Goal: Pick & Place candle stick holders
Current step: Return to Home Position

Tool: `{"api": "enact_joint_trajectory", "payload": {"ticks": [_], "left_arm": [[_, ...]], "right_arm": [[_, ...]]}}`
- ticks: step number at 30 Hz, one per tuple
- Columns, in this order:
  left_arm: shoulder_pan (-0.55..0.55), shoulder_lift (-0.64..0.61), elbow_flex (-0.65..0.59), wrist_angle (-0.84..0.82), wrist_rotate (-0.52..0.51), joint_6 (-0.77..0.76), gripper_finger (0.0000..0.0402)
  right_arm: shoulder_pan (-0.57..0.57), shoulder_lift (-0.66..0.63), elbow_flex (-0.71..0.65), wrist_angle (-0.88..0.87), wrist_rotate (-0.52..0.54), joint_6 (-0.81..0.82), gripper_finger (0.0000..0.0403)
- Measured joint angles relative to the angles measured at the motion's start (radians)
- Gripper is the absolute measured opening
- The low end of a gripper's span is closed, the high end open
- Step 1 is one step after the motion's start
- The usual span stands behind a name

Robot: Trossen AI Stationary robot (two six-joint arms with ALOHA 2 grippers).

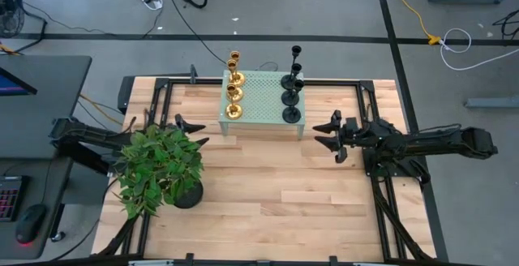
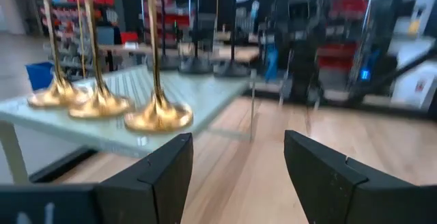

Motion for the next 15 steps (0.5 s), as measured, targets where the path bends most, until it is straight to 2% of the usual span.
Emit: {"api": "enact_joint_trajectory", "payload": {"ticks": [12, 15], "left_arm": [[0.000, -0.344, 0.000, 0.001, 0.000, 0.000, 0.0231], [0.000, -0.356, 0.000, 0.024, -0.006, 0.000, 0.0231]], "right_arm": [[0.039, -0.283, 0.000, 0.002, 0.023, 0.000, 0.0171], [0.053, -0.344, 0.000, 0.000, 0.023, 0.000, 0.0171]]}}
